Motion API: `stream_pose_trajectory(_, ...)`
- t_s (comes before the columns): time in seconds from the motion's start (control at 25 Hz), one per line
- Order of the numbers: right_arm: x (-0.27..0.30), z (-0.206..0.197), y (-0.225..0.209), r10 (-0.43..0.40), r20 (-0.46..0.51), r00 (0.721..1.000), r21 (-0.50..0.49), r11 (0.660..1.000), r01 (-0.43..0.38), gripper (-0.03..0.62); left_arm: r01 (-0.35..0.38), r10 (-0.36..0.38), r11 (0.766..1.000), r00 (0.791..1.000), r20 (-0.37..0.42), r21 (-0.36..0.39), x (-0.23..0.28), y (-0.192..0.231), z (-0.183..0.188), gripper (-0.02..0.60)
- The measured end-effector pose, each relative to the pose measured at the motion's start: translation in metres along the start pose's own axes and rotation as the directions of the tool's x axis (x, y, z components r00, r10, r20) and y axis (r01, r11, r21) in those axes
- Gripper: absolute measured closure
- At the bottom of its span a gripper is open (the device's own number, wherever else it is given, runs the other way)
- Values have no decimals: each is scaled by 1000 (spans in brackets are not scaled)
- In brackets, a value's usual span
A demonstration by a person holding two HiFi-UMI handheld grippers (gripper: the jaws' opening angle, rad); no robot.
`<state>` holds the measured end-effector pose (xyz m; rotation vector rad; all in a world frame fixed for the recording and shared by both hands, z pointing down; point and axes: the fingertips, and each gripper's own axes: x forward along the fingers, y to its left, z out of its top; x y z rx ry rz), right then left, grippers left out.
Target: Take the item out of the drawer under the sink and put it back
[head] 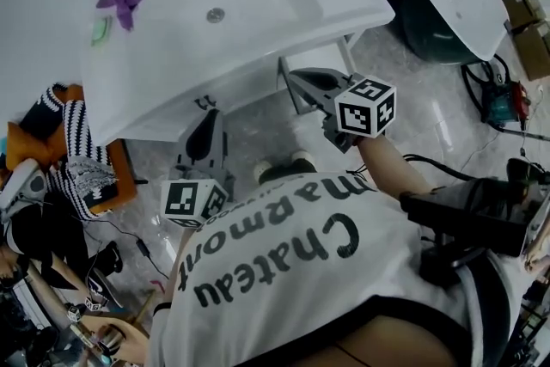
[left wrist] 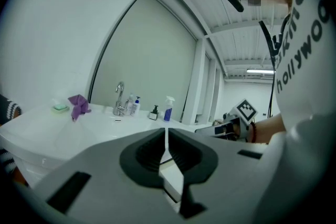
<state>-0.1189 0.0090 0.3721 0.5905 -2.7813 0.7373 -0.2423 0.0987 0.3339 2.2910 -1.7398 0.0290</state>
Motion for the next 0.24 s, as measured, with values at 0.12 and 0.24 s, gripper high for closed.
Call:
stream_pose_trajectory(0.12,-1,2,-1,-7,7,1000,-19,1000,7,583,10,-10,1000,1000,5,7,3,-1,0,558)
stream_pose_trajectory(0.24,0,3,0,-7,10,1000,-35,999,7,583,13,-13,1000,1000,12,11,3,-1,2,558)
